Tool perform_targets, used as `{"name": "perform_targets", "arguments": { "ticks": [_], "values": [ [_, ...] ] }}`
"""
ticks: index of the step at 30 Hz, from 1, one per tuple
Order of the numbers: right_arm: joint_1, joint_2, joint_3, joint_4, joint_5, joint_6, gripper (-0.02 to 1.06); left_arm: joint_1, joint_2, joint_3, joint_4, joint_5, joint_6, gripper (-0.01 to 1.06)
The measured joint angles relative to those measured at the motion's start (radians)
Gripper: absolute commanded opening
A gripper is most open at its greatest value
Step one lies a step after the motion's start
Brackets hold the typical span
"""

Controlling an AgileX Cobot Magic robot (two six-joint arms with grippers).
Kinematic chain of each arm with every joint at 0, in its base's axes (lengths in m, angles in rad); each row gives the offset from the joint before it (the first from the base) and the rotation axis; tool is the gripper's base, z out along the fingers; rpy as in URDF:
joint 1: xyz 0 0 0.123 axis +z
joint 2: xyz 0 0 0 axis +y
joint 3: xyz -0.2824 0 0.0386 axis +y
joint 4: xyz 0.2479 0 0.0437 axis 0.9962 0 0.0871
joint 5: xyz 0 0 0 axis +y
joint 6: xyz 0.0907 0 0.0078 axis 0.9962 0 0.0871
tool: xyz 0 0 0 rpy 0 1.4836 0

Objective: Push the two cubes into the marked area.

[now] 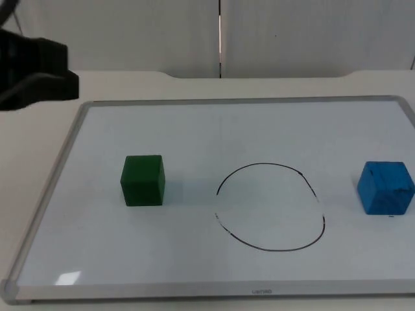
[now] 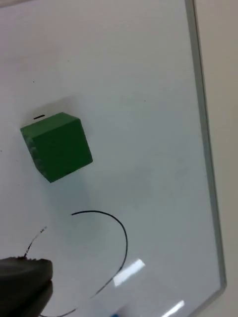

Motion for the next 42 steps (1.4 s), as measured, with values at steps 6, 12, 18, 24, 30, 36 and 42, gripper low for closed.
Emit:
{"name": "perform_targets", "arguments": {
  "ticks": [6, 12, 18, 24, 30, 36, 42],
  "values": [
    [0.000, 0.000, 0.000, 0.000, 0.000, 0.000, 1.05, -0.105, 0.098, -0.007, -0.047, -0.161, 0.005, 0.00],
    [0.000, 0.000, 0.000, 0.000, 0.000, 0.000, 1.05, -0.112, 0.171, -0.051, -0.066, -0.182, 0.007, 0.00],
    [0.000, 0.000, 0.000, 0.000, 0.000, 0.000, 1.05, -0.112, 0.278, -0.093, -0.066, -0.211, 0.013, 0.00],
    [0.000, 0.000, 0.000, 0.000, 0.000, 0.000, 1.05, -0.100, 0.354, -0.108, -0.062, -0.267, 0.017, 0.00],
    [0.000, 0.000, 0.000, 0.011, 0.000, 0.000, 1.05, 0.044, 0.439, -0.137, -0.039, -0.207, 0.021, 0.00],
    [0.000, 0.000, 0.000, 0.019, 0.000, 0.000, 1.05, 0.093, 0.568, -0.217, -0.019, -0.099, 0.034, 0.00],
    [0.000, 0.000, 0.000, 0.019, 0.000, 0.000, 1.05, 0.093, 0.644, -0.250, -0.014, -0.093, 0.039, 0.00]
  ]
}}
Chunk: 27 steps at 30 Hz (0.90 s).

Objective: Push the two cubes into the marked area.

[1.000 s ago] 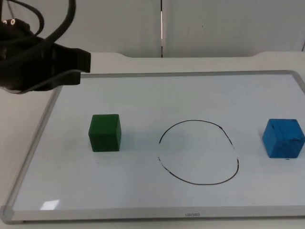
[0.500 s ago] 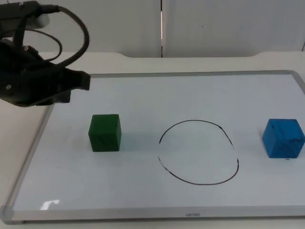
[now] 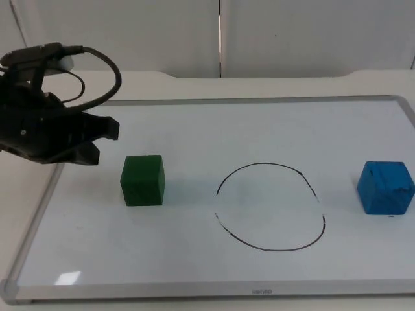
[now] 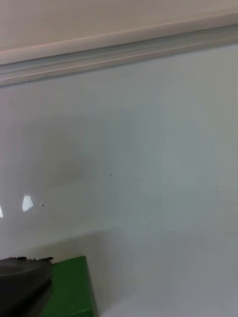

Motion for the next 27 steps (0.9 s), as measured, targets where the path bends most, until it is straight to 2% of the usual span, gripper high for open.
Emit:
{"name": "perform_targets", "arguments": {
  "ticks": [12, 16, 22, 27],
  "values": [
    [0.000, 0.000, 0.000, 0.000, 0.000, 0.000, 1.05, 0.000, 0.093, -0.019, -0.001, -0.019, 0.008, 0.00],
    [0.000, 0.000, 0.000, 0.000, 0.000, 0.000, 1.05, 0.000, 0.118, -0.020, -0.044, -0.019, 0.049, 0.00],
    [0.000, 0.000, 0.000, 0.002, 0.000, 0.000, 1.05, 0.000, 0.132, -0.023, -0.184, -0.014, 0.190, 0.00],
    [0.000, 0.000, 0.000, 0.002, 0.000, 0.000, 1.05, 0.000, 0.136, -0.042, -0.214, 0.001, 0.213, 0.00]
  ]
}}
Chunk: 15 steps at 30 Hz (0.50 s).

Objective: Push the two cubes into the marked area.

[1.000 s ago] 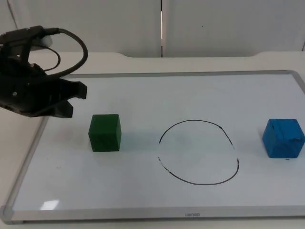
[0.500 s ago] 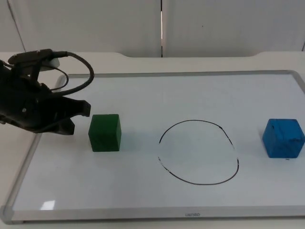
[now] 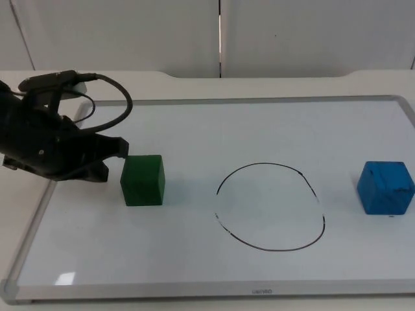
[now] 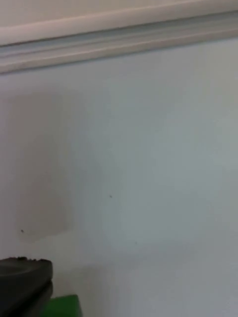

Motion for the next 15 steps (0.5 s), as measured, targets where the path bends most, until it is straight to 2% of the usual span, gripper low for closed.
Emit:
{"name": "perform_targets", "arguments": {
  "ticks": [15],
  "values": [
    [0.000, 0.000, 0.000, 0.002, 0.000, 0.000, 1.05, -0.051, 0.029, -0.008, -0.014, -0.033, 0.022, 0.00]
  ]
}}
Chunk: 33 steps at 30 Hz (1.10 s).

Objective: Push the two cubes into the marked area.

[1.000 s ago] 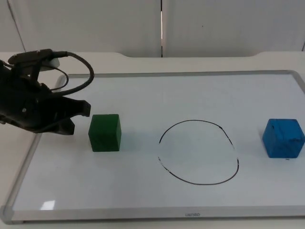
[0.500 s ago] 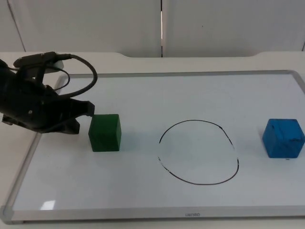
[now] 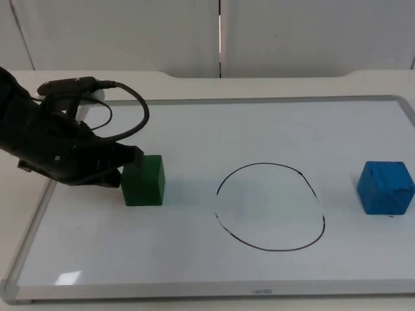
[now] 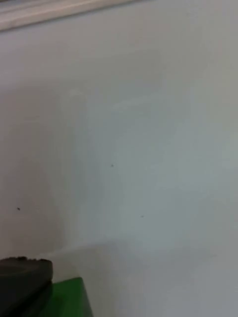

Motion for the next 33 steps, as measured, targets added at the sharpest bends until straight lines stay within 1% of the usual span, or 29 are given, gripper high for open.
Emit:
{"name": "perform_targets", "arguments": {
  "ticks": [14, 18, 23, 28, 33],
  "values": [
    [0.000, 0.000, 0.000, 0.000, 0.000, 0.000, 1.05, -0.018, 0.000, 0.000, -0.017, 0.010, 0.002, 0.00],
    [0.000, 0.000, 0.002, 0.000, 0.000, 0.000, 1.05, -0.042, 0.000, 0.000, -0.080, 0.010, 0.058, 0.00],
    [0.000, 0.000, 0.006, 0.000, 0.000, 0.000, 1.05, -0.047, 0.000, 0.000, -0.137, 0.011, 0.099, 0.00],
    [0.000, 0.000, 0.006, 0.000, 0.000, 0.000, 1.05, -0.047, 0.000, 0.000, -0.157, 0.014, 0.105, 0.00],
    [0.000, 0.000, 0.006, 0.000, 0.000, 0.000, 1.05, -0.048, 0.000, 0.000, -0.163, 0.034, 0.105, 0.00]
  ]
}}
